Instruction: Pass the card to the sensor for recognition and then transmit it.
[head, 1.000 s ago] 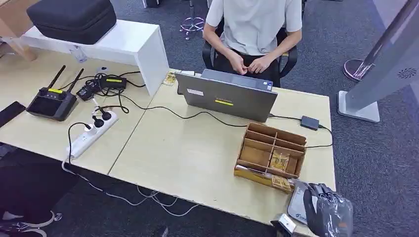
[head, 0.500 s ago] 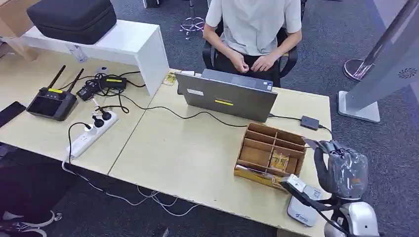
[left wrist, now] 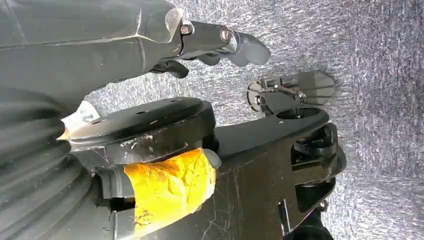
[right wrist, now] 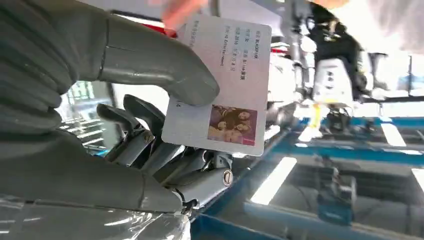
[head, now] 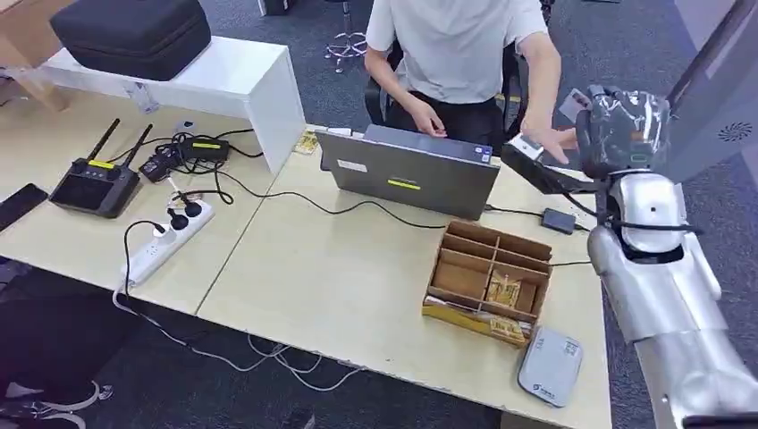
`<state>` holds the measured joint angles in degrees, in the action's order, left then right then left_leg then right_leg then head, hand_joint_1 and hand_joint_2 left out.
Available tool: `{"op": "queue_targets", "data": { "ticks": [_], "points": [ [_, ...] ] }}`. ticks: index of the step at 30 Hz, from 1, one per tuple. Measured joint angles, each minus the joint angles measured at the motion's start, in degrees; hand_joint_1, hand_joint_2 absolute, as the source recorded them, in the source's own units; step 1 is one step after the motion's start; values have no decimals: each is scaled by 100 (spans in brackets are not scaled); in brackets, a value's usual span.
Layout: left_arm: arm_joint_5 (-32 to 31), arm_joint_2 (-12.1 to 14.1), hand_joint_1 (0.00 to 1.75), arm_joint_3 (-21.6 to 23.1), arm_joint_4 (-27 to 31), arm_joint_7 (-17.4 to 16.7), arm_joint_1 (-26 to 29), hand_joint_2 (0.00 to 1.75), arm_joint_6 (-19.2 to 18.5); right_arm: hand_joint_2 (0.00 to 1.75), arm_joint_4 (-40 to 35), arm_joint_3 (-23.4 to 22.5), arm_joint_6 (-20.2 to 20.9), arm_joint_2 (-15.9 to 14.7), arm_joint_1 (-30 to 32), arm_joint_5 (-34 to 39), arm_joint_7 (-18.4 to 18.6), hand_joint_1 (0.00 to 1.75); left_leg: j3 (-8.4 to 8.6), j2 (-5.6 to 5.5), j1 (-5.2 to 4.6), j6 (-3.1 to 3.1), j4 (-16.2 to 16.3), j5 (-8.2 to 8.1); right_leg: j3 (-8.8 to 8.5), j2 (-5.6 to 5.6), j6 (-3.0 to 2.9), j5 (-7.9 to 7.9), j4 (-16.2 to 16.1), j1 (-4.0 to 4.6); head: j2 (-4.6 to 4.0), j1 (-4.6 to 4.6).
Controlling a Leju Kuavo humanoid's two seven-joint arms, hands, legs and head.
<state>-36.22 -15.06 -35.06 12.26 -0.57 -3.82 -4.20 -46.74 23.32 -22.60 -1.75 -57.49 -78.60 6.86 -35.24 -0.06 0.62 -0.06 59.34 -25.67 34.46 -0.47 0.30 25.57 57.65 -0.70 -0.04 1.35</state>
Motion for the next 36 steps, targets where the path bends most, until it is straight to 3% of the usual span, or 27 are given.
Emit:
{"op": "queue_targets", "data": {
  "ticks": [5, 11, 12, 30, 36],
  "points": [
    [-28, 2, 0, 4, 0, 0, 0, 175, -13, 175, 891, 39, -79, 164, -338, -4, 107, 175, -3, 2, -2, 0, 0, -4, 1, 2, 0, 0, 0, -1, 0, 0],
    [-39, 4, 0, 7, 0, -2, 4, 175, -20, 175, 1385, 39, -125, 199, -380, 57, 153, 175, -5, 3, -3, 2, 0, -4, 1, -2, 0, 0, -3, -1, 0, 0],
    [-44, 4, 0, 7, 0, -2, 3, 175, -24, 175, 1435, 39, -131, 199, -380, 61, 149, 0, -5, 3, -3, 2, 1, -3, 2, -2, 0, 0, -3, -1, 0, 0],
    [-120, 2, 0, 9, 0, -2, 2, 175, -81, 175, 1638, 26, -337, 197, -237, 166, -26, 0, -4, 7, -3, 1, 1, -4, 6, 4, -1, -1, -3, -1, 0, 0],
    [-64, 2, 0, 9, -2, -50, 3, 175, 17, 175, 1235, -83, -730, 188, 163, 363, -593, 0, -1, 7, -2, 1, 1, -4, 5, 3, -1, 0, -3, 0, 0, 0]
  ]
}}
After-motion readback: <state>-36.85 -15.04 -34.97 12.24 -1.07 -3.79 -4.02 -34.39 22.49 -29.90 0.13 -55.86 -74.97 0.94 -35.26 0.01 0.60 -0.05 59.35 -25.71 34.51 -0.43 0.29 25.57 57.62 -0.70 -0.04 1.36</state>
